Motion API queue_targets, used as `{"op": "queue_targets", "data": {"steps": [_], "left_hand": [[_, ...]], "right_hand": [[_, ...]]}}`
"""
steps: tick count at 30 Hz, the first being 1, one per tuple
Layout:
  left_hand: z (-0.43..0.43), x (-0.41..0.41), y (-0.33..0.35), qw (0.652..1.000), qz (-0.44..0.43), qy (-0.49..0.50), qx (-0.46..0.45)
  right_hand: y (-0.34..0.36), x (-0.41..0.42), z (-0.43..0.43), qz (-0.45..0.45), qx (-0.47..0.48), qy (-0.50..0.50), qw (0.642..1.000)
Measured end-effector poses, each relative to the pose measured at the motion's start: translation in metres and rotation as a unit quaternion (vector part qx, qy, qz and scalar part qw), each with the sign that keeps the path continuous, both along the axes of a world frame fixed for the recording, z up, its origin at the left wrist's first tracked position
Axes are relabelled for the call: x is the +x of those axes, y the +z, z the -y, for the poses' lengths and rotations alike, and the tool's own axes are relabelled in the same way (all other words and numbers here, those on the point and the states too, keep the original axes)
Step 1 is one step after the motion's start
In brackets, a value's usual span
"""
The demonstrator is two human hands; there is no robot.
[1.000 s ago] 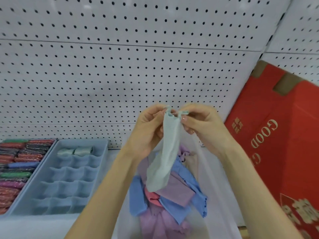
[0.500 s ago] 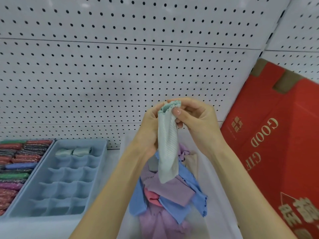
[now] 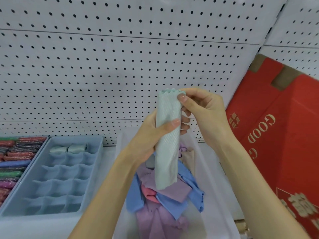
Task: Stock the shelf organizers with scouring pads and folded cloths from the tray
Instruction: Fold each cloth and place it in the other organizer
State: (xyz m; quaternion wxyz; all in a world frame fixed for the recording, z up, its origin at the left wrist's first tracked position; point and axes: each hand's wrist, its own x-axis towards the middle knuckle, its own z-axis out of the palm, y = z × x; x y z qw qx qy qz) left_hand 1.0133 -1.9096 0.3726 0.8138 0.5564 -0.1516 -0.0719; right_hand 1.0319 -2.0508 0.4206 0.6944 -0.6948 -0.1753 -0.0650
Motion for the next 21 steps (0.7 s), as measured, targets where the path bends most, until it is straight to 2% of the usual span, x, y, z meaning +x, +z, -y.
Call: {"op": "queue_targets", "data": {"steps": [5,11,17,19,21], "left_hand": [[0.001,-0.004,0.002,1.0,-0.018,-0.007,-0.005],[0.001,-0.011,-0.008,0.997,-0.024,-0.064,-0.023],[0.003,-0.021,-0.025,0.992,-0.024,-0.113,-0.054],[0.005,-0.024,-0.027,0.992,-0.048,-0.098,-0.07],[0.009,-0.025,-0.028,0.992,-0.087,-0.049,-0.083]], "right_hand": [[0.001,0.003,-0.006,0.019,-0.046,-0.033,0.998],[0.009,0.005,-0.012,0.024,-0.014,0.0,1.0],[-0.003,0.01,-0.017,-0.055,0.062,0.004,0.997],[-0.011,0.012,-0.017,-0.081,0.084,0.006,0.993],[-0.024,0.014,-0.015,-0.1,0.06,-0.015,0.993]]}}
